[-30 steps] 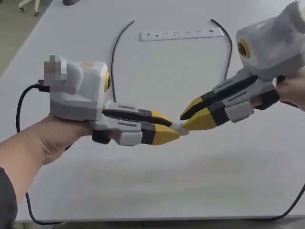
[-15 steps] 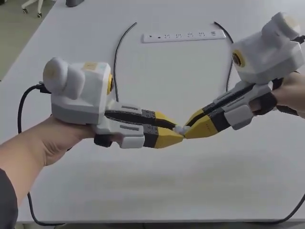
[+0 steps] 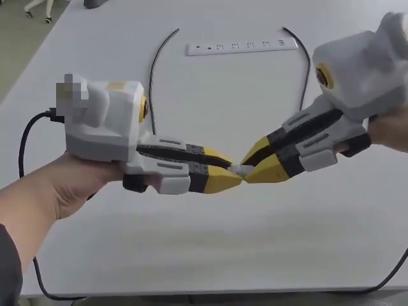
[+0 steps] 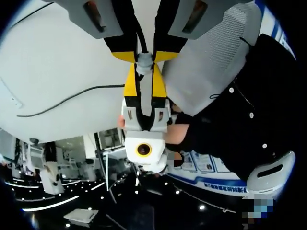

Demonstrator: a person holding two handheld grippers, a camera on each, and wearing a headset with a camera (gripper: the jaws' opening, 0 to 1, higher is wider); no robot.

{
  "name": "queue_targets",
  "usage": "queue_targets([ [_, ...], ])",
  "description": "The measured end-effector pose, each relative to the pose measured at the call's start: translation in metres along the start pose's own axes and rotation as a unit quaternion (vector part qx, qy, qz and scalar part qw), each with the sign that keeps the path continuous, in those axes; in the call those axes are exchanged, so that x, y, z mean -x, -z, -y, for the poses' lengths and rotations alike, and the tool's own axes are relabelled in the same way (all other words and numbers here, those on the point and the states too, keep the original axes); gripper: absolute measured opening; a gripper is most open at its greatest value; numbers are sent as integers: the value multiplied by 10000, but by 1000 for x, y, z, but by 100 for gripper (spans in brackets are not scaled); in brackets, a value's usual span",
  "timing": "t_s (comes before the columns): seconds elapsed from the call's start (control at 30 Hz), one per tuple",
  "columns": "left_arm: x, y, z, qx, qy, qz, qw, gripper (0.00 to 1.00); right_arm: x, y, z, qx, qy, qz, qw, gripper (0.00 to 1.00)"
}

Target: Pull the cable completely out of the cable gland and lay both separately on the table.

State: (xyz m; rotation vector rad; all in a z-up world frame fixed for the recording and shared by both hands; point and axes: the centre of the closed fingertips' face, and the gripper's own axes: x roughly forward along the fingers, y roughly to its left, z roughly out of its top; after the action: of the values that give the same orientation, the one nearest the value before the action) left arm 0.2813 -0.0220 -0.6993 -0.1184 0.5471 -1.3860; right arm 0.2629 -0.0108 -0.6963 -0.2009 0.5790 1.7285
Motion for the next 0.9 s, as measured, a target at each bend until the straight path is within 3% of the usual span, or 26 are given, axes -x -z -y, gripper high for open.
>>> queue_targets([
  [0.17, -1, 1, -1, 125, -10, -1, 9999, 15, -3, 0, -5, 456, 142, -118, 9988, 6],
  [0.27, -1, 2, -1, 164, -18, -7, 9999, 15, -3, 0, -3, 536, 195, -164, 9982, 6],
  [0.33, -1, 2, -3, 210, -51, 4, 9998, 15, -3, 0, 0, 862, 319, -200, 9956, 6],
  [0.5, -1, 3, -6, 286, -109, 15, 9995, 15, -3, 1, 3, 1260, 520, -320, 9901, 7],
  [0.6, -1, 3, -6, 273, -121, 21, 9996, 15, -3, 2, 4, 1154, 538, -278, 9915, 7],
  [0.67, 0, 2, -8, 255, -166, 29, 9995, 15, -3, 1, 6, 1397, 628, -216, 9880, 8],
  [0.9, 1, 4, -10, 198, -227, -54, 9995, 15, 9, 10, 13, 1128, 828, -320, 9896, 7],
])
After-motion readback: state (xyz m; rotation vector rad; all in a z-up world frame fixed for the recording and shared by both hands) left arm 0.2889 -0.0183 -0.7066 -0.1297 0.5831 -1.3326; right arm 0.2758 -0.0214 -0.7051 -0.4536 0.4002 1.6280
